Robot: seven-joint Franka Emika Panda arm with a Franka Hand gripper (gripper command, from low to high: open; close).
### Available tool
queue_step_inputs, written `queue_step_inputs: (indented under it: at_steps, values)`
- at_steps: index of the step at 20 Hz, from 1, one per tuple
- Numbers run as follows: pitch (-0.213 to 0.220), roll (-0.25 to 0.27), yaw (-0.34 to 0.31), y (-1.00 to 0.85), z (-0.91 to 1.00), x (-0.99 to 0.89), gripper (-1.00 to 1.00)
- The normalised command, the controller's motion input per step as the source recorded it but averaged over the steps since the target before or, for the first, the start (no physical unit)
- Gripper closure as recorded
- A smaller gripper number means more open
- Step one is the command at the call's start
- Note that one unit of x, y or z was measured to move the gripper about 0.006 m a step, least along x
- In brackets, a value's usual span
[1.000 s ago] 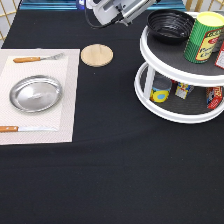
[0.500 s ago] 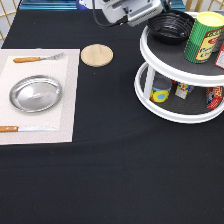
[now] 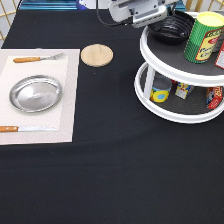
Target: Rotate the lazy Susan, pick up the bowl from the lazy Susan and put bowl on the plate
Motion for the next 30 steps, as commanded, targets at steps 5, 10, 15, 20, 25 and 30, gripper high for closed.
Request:
queue_step_inputs:
  at_steps: [5, 10, 15, 20, 25, 30]
  values:
    - [0.0, -0.108, -0.027, 0.0, 0.02, 0.04, 1.0]
    - [-0.012, -0.076, -0.078, -0.05, 0.0, 0.0, 1.0]
    - [-0.036, -0.049, -0.117, -0.18, 0.14, 0.0, 1.0]
    - [0.002, -0.003, -0.064, -0.33, 0.59, 0.0, 1.0]
    - [0.05, 0.056, -0.027, -0.47, 0.8, 0.0, 1.0]
    - [0.011, 0.088, -0.074, -0.61, 0.43, 0.13, 1.0]
